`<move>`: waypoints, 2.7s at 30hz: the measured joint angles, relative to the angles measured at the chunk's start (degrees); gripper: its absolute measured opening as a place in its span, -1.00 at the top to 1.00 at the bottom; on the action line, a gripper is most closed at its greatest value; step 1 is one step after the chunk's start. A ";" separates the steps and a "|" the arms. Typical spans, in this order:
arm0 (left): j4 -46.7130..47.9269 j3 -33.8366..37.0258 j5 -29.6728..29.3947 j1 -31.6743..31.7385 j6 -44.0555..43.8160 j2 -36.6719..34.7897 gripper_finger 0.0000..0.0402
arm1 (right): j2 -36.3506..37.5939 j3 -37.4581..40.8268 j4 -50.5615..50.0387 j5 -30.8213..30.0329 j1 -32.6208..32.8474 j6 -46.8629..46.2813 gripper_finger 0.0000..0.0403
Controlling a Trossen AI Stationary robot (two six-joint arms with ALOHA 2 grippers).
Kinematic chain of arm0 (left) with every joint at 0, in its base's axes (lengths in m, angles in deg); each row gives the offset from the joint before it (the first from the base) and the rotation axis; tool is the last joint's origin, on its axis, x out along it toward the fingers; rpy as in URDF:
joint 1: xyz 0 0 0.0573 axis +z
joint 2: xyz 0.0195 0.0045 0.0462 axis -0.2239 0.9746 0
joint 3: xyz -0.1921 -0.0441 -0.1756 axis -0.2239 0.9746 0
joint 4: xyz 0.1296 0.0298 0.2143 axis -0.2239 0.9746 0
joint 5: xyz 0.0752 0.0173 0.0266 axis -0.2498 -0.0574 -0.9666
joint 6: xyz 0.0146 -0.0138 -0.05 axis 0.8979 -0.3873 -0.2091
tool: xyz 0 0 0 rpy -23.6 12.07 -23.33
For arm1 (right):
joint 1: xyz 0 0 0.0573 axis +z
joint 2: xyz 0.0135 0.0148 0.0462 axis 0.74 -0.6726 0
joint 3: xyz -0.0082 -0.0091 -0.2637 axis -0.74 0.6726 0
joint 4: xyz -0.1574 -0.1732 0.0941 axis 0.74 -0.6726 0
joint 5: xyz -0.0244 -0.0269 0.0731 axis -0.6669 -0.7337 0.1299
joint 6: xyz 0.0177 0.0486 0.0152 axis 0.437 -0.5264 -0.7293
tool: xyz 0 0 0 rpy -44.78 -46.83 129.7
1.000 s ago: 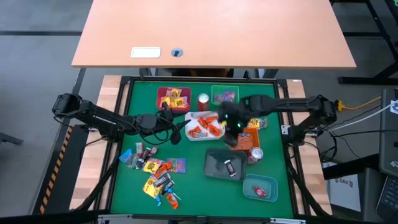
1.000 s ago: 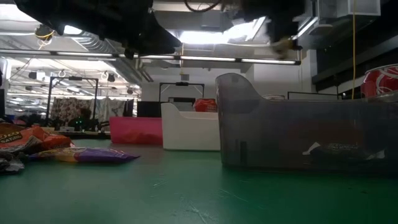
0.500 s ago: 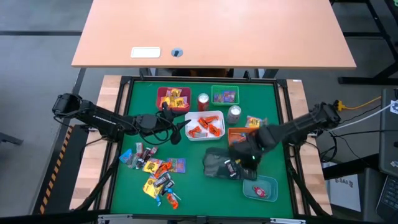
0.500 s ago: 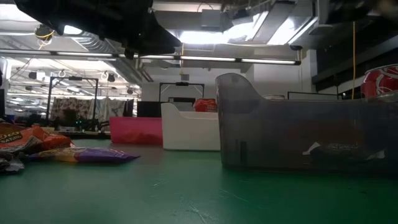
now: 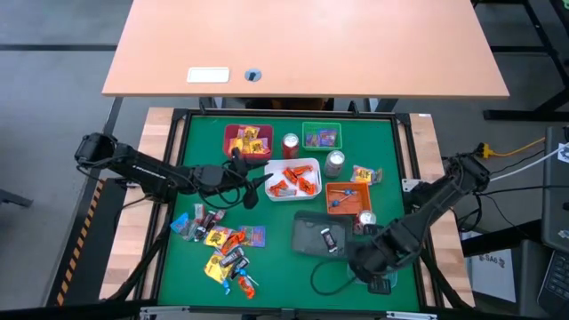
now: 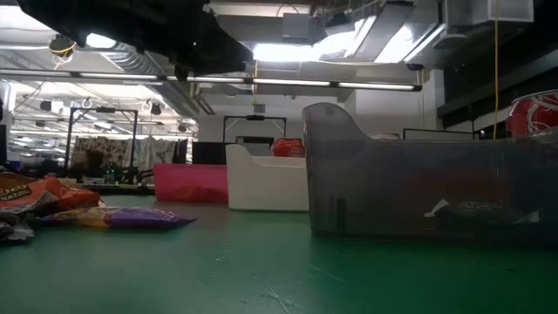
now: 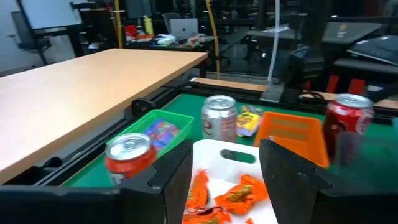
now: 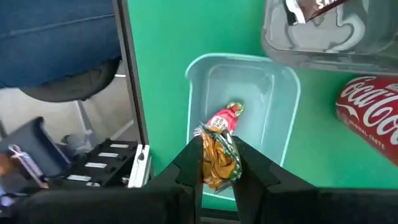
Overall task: Sort candy
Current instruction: Put the yellow candy into the dark green bin, then put the orange candy into the white bin
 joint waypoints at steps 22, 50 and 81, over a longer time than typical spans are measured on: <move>15.19 -0.09 -2.40 -13.62 -8.03 -7.88 0.13 | -2.15 0.00 -2.82 -3.12 2.22 0.06 0.12; 79.64 -0.07 28.22 -17.12 -83.01 -18.86 0.13 | -2.13 0.00 -2.64 -7.49 2.17 2.06 0.11; 86.02 -0.04 26.47 -17.12 -105.19 -5.23 0.13 | -2.13 0.00 -3.11 -10.66 2.17 4.53 0.11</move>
